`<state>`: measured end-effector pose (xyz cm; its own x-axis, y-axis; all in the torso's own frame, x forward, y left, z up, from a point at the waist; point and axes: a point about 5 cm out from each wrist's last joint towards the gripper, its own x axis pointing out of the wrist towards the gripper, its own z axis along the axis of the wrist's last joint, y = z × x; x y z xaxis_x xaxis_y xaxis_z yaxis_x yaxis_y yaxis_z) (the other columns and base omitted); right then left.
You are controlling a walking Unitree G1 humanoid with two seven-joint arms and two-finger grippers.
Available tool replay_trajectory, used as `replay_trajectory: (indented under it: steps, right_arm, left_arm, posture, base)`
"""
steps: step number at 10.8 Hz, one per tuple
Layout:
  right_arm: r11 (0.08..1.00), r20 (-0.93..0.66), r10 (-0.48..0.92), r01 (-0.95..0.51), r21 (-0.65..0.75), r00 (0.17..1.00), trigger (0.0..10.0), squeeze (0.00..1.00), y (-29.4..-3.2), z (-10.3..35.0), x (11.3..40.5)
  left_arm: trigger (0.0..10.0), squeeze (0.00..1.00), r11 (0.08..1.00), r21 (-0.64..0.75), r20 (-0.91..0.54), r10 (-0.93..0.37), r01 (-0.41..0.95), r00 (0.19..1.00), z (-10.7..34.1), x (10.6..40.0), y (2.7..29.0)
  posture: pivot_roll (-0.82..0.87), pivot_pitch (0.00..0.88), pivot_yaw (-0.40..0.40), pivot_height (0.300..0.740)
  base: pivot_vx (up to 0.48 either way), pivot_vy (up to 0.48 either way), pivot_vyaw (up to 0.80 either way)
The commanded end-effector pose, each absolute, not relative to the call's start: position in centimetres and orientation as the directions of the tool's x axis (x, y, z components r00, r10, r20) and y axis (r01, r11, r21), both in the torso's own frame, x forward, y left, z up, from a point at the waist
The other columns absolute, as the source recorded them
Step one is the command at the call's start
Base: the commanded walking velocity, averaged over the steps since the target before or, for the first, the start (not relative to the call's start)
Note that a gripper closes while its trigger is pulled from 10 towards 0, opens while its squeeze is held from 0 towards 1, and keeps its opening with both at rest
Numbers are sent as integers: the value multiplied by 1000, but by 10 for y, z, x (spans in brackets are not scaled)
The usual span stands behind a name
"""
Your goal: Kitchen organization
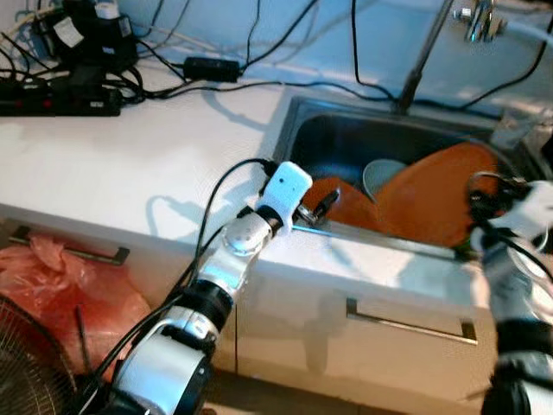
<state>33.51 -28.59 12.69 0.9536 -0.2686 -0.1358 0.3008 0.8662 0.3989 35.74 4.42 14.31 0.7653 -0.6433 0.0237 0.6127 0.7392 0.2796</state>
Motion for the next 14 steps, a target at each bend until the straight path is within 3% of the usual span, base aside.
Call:
replay_trajectory:
  steps: [1, 3, 4, 5, 6, 7, 14]
  right_arm:
    - [879, -59, -287, 287, 382, 956, 0, 0, -294, 145, 341]
    - [878, -81, -258, 269, 397, 963, 4471, 0, -285, 140, 352]
    - [884, -93, -248, 265, 385, 964, 10000, 0, -281, 138, 354]
    - [889, -100, -241, 261, 377, 965, 10000, 0, -279, 136, 356]
    - [885, -98, -239, 258, 387, 966, 10000, 961, -279, 135, 357]
    - [887, -97, -238, 257, 383, 966, 10000, 1000, -280, 135, 357]
    - [887, -104, -249, 270, 373, 963, 10000, 1000, -294, 130, 348]
  left_arm:
    - [10000, 0, 726, 264, -62, -644, 635, 763, 125, 353, 50]
    - [10000, 0, 715, 268, -72, -654, 646, 753, 123, 349, 52]
    - [10000, 0, 706, 265, -77, -664, 657, 744, 123, 347, 51]
    - [10000, 0, 697, 258, -83, -674, 669, 734, 122, 345, 50]
    - [10000, 0, 691, 254, -87, -680, 676, 728, 122, 345, 49]
    - [10000, 0, 687, 252, -90, -685, 682, 723, 122, 344, 47]
    - [10000, 0, 685, 219, -91, -695, 695, 713, 121, 339, 34]
  posture:
    - [223, 65, -61, 740]
    - [234, 70, -56, 740]
    - [236, 71, -55, 740]
    - [234, 68, -53, 740]
    - [230, 63, -52, 740]
    - [228, 59, -53, 740]
    - [210, 16, -85, 740]
  base:
    - [0, 0, 0]
    - [0, 0, 0]
    - [0, 0, 0]
    - [0, 0, 0]
    - [0, 0, 0]
    - [0, 0, 0]
    - [0, 0, 0]
